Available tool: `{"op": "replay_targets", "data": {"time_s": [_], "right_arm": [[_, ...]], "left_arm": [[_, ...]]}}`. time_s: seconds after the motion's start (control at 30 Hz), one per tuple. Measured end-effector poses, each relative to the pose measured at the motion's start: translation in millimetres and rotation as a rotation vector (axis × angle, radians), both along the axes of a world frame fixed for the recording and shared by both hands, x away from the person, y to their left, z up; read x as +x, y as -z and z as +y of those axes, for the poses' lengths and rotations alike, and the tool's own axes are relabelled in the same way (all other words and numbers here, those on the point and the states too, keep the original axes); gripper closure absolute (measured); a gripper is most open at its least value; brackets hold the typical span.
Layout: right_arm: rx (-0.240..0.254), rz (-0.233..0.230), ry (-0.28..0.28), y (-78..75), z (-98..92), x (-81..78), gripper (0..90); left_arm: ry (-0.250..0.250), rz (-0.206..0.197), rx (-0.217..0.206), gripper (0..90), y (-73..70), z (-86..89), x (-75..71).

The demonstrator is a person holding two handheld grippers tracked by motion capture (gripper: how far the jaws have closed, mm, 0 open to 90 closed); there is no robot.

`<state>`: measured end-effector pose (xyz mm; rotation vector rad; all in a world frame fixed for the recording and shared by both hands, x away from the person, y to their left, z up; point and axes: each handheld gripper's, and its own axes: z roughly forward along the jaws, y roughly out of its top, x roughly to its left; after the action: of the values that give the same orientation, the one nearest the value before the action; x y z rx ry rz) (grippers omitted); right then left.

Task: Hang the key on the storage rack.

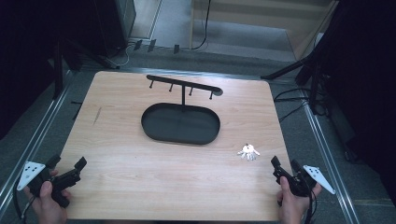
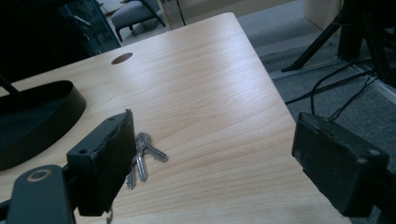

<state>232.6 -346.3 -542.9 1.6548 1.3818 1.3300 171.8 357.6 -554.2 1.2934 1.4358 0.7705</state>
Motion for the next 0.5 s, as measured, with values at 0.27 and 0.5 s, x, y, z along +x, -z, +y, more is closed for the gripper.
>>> {"op": "replay_targets", "data": {"time_s": [0.27, 0.5], "right_arm": [[-0.118, 0.013, 0.000, -1.2, 14.5, 1.4, 17.3], [-0.202, 0.037, -0.084, -16.2, 34.3, 7.3, 20.7]], "left_arm": [[0.004, 0.000, 0.000, 0.0, 0.0, 0.2, -0.5], [0.003, 0.000, 0.003, 0.0, 0.0, -0.2, -0.5]]}}
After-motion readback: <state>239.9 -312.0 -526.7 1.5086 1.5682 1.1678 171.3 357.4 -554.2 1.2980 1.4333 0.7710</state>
